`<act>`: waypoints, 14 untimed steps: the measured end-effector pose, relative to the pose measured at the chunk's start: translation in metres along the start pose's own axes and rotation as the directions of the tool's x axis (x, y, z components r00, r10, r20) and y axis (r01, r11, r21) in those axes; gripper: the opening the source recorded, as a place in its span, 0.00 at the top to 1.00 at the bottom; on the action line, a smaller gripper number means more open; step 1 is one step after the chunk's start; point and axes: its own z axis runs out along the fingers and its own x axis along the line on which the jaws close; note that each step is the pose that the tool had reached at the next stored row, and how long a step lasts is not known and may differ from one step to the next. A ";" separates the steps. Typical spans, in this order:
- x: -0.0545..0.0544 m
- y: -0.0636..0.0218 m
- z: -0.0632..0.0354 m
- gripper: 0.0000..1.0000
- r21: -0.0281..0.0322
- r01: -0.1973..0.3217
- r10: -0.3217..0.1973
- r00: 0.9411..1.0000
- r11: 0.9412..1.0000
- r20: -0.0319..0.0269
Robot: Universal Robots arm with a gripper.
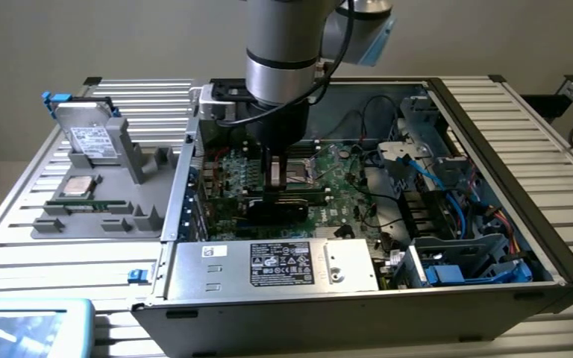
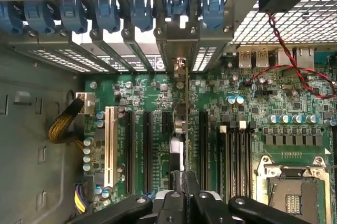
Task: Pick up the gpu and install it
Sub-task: 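Press down on the gpu until it lock into place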
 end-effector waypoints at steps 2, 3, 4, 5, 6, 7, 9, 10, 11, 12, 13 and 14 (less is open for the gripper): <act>0.000 0.0002 -0.0007 0.88 -0.005 0.000 0.000 1.000 1.000 0.002; 0.000 0.0005 -0.0028 0.88 -0.008 0.000 0.000 1.000 1.000 0.003; 0.000 0.0008 -0.0069 0.88 -0.009 0.000 0.000 1.000 1.000 0.003; 0.000 0.0011 -0.0119 0.88 -0.010 0.000 0.000 1.000 1.000 0.001; 0.001 0.0013 -0.0164 0.88 -0.010 0.000 0.000 1.000 1.000 0.001; 0.001 0.0015 -0.0209 0.88 -0.010 0.000 0.000 1.000 1.000 0.001; 0.001 0.0021 -0.0302 0.88 -0.010 0.000 0.000 1.000 1.000 0.000; 0.001 0.0023 -0.0326 0.88 -0.010 0.000 0.000 1.000 1.000 -0.001; 0.001 0.0023 -0.0326 0.88 -0.010 0.000 0.000 1.000 1.000 0.000; 0.001 0.0023 -0.0326 0.88 -0.010 0.000 0.000 1.000 1.000 0.000; 0.001 0.0023 -0.0326 0.88 -0.010 0.000 0.000 1.000 1.000 0.000; 0.001 0.0023 -0.0326 0.88 -0.010 0.000 0.000 1.000 1.000 0.000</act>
